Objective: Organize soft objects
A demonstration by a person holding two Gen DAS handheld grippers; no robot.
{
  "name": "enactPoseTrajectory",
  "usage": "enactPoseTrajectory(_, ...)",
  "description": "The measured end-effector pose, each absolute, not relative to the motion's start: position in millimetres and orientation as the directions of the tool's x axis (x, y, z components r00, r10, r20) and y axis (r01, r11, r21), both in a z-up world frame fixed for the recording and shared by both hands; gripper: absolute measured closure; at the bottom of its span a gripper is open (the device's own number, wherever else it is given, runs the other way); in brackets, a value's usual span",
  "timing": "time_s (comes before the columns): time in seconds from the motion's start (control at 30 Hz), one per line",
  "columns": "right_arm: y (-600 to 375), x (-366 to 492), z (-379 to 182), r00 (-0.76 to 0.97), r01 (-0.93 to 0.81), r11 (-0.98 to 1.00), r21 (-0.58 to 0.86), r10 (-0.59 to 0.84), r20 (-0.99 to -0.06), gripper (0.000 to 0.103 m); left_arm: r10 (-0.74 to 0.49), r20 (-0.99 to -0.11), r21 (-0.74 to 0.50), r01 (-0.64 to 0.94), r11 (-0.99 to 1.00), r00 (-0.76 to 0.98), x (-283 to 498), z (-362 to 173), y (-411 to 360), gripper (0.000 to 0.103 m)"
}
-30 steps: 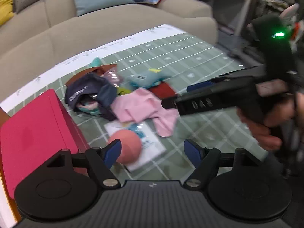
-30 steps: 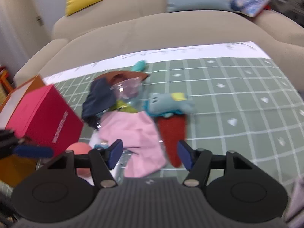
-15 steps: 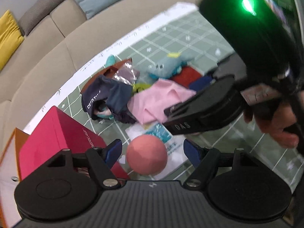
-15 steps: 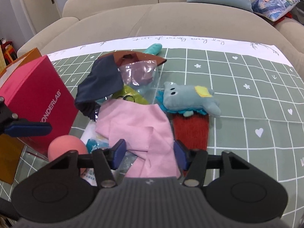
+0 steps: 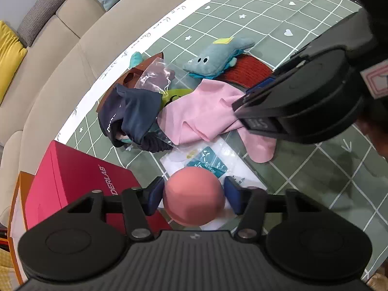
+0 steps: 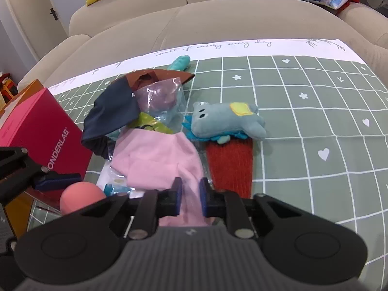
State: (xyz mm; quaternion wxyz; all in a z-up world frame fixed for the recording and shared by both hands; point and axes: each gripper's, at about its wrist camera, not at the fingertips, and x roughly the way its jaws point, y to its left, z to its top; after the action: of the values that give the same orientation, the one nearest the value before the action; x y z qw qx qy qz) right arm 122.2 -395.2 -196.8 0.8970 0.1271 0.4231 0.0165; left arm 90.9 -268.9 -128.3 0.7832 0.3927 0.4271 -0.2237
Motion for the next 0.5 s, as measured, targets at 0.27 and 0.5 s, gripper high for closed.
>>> enactPoseTrajectory(0.27, -395, 113, -191, 0.656, 0.061, 0.970, 0.234, 0.138, -0.742, 0.102, -0.119, -0.863, 0.319, 0.714, 0.623, 0.490, 74, -121, -259, 0.048)
enactPoseTrajectory(0.5, -400, 105, -185, 0.653, 0.065, 0.974, 0.215, 0.121, -0.748, 0.102, -0.302, -0.877, 0.070, 0.720, 0.690, 0.374, 65, -110, -241, 0.048)
